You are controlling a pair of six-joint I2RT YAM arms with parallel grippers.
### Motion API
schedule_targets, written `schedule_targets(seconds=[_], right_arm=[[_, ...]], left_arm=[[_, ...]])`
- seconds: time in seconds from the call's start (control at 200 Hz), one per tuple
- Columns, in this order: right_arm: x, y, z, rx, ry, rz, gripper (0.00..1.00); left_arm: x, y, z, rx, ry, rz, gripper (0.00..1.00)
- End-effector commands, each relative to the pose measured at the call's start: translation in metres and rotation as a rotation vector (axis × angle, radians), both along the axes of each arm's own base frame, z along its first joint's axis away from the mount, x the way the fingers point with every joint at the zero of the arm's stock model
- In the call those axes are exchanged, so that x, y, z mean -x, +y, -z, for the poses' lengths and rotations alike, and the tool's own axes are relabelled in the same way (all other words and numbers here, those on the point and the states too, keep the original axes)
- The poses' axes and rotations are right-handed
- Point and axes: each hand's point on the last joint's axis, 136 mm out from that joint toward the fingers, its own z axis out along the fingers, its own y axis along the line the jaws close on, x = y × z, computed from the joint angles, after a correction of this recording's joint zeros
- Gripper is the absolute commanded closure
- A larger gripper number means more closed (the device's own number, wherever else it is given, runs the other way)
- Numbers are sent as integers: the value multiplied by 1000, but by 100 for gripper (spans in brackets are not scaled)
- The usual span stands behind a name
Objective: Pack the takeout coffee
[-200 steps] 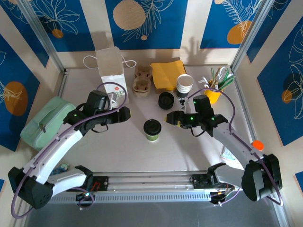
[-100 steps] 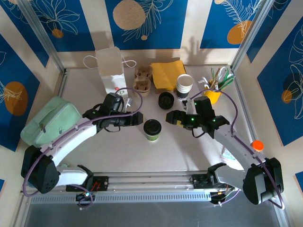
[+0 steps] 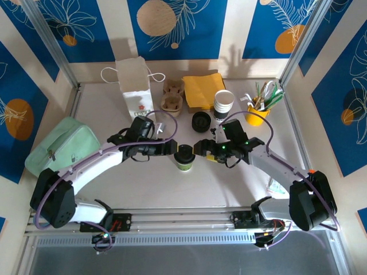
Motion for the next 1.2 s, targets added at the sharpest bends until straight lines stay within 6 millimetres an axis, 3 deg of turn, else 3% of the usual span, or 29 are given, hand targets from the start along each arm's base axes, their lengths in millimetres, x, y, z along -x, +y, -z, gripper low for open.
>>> schedule_targets(seconds=[0.0, 1.191], right_arm=[[-4, 12, -14, -48, -10, -19, 10], [1, 19, 0, -12, 17, -52, 19]], left_arm=[[3, -8, 4, 20, 7, 35, 24], [4, -7, 32, -50, 58, 66, 34]])
